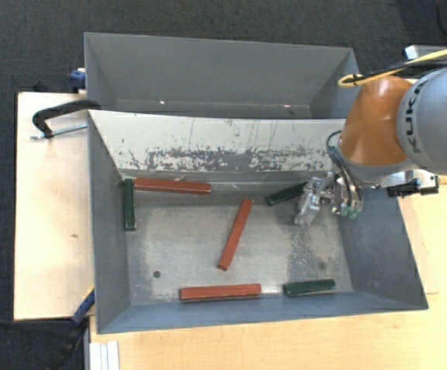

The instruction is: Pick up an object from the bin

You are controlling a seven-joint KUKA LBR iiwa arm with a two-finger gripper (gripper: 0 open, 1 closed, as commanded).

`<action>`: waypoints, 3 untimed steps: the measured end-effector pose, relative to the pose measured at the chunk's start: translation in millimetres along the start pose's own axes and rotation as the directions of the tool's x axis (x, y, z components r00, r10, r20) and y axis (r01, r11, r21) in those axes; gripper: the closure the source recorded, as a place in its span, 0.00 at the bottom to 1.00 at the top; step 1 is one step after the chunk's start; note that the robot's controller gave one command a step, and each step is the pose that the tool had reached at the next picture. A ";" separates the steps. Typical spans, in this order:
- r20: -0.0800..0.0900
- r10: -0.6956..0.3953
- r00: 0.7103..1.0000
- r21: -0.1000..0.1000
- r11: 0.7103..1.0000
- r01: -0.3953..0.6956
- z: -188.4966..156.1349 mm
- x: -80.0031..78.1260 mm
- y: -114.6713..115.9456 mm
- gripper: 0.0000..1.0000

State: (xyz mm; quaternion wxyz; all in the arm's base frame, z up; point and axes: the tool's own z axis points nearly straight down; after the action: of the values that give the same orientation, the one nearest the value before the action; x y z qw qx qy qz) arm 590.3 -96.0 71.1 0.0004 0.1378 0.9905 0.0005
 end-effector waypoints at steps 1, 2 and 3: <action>0.005 0.137 0.991 -0.001 0.991 -0.137 -70.8 -9.7 6.5 1.00; 0.005 0.136 0.991 -0.001 0.991 -0.136 -70.8 -9.7 6.6 1.00; -0.001 0.306 0.952 -0.002 0.952 -0.306 -69.0 13.7 68.8 0.00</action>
Offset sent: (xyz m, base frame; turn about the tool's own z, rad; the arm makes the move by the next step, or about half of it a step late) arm 0.0000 0.0000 0.0000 0.0000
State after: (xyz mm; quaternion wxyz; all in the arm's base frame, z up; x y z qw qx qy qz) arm 595.9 -26.1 140.1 0.0000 0.2896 0.9571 0.0019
